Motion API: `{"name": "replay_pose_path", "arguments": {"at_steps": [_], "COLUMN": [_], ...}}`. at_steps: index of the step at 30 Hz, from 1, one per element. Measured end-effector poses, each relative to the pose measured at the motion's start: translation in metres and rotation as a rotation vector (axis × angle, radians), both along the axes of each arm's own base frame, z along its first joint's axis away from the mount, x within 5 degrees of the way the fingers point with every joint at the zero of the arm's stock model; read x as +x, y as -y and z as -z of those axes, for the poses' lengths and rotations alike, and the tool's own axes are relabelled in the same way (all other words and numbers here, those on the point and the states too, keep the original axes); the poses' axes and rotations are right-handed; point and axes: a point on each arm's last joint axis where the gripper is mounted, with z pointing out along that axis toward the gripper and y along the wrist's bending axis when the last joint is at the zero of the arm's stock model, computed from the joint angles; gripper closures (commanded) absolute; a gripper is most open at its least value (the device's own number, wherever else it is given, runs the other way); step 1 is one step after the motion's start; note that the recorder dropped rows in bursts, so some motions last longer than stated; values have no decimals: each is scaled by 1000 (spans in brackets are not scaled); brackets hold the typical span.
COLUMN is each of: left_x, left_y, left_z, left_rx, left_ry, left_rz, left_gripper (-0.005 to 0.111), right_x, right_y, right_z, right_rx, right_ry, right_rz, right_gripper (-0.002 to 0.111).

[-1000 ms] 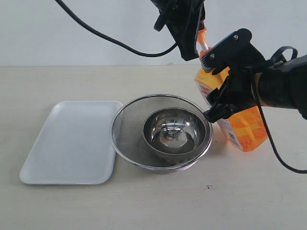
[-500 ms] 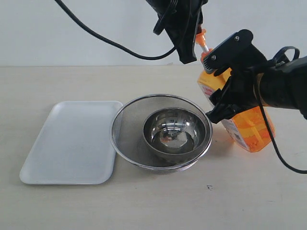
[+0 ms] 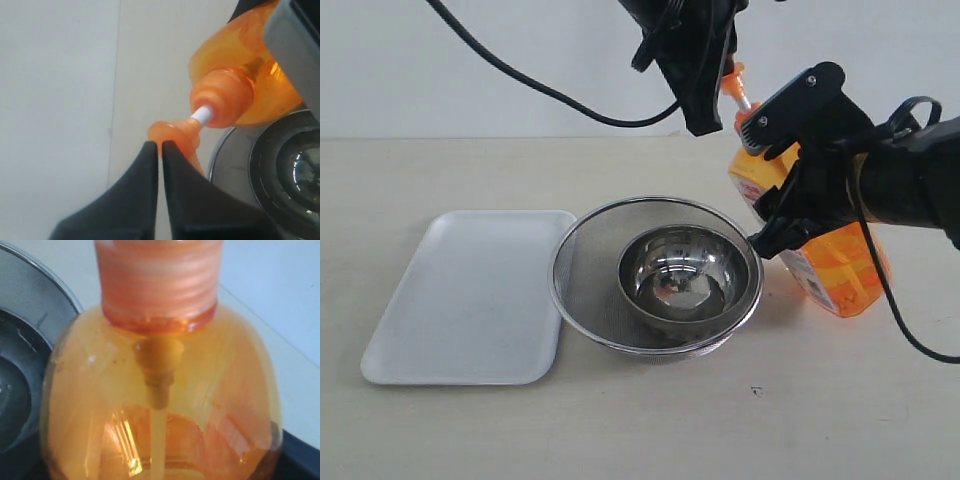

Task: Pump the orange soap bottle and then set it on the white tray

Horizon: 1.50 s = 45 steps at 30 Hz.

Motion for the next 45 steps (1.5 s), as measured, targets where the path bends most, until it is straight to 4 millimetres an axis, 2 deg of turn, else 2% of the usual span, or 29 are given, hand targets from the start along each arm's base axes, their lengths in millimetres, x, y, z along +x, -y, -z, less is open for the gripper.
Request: {"name": "replay_pose_path", "arguments": {"at_steps": [10, 18, 23, 29, 36, 45], "left_x": [-17, -32, -52, -77, -96, -127], "left_y": [-8, -35, -63, -94, -131, -172], "left_z": [-24, -75, -118, -156, -179, -204], "left_rx": [-27, -85, -215, -326, -320, -373], "left_ry": [16, 142, 193, 244, 288, 321], "left_rz": [-1, -78, -174, -247, -392, -485], "left_gripper": [102, 102, 102, 102, 102, 102], "right_x": [-2, -2, -2, -2, -1, -1], "right_y": [-5, -6, -5, -5, -5, -3], "right_z": [-1, -1, -1, -1, -2, -2], "right_rx": [34, 37, 37, 39, 43, 50], "right_ry": [-15, -16, -15, -15, -14, -11], "right_rz": [-30, -29, -25, -24, -9, 18], "right_gripper": [108, 108, 108, 108, 108, 108]}}
